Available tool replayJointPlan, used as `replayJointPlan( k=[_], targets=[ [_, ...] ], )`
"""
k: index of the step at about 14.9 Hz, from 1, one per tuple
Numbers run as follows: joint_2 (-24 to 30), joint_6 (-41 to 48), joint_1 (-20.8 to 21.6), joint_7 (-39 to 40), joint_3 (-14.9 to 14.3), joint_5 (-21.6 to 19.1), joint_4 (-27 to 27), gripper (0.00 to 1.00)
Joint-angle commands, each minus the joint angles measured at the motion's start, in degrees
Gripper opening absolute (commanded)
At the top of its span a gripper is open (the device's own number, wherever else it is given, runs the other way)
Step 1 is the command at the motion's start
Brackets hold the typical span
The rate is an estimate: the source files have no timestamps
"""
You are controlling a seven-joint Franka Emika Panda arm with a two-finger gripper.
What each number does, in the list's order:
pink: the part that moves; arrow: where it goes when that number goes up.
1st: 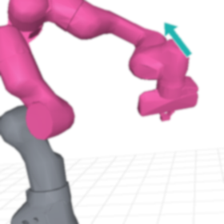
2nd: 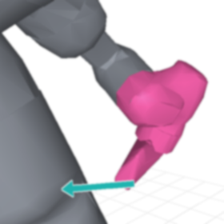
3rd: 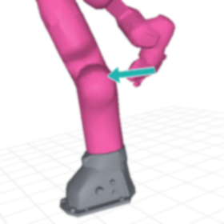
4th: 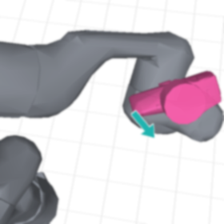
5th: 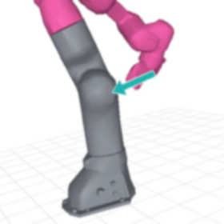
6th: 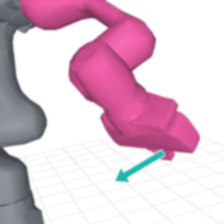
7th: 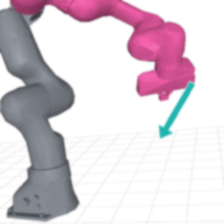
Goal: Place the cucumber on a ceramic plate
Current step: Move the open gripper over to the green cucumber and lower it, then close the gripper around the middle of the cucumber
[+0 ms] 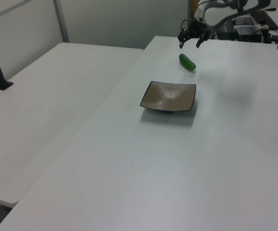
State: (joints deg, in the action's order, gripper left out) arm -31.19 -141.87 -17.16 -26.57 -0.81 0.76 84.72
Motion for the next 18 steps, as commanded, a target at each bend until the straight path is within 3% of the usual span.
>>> replayJointPlan(
  k=[1,5,13,18],
  targets=[
    [-6.9,-2.3,0.1,-3.1,0.4,1.3,-6.4,1.00],
    [-9.5,-3.7,0.0,-3.1,0.5,4.9,-6.3,1.00],
    [-9.9,-5.1,-1.1,-2.9,-0.1,7.4,-6.3,1.00],
    [-14.2,-8.0,-2.3,-3.0,-0.2,11.8,-6.4,1.00]
  ],
)
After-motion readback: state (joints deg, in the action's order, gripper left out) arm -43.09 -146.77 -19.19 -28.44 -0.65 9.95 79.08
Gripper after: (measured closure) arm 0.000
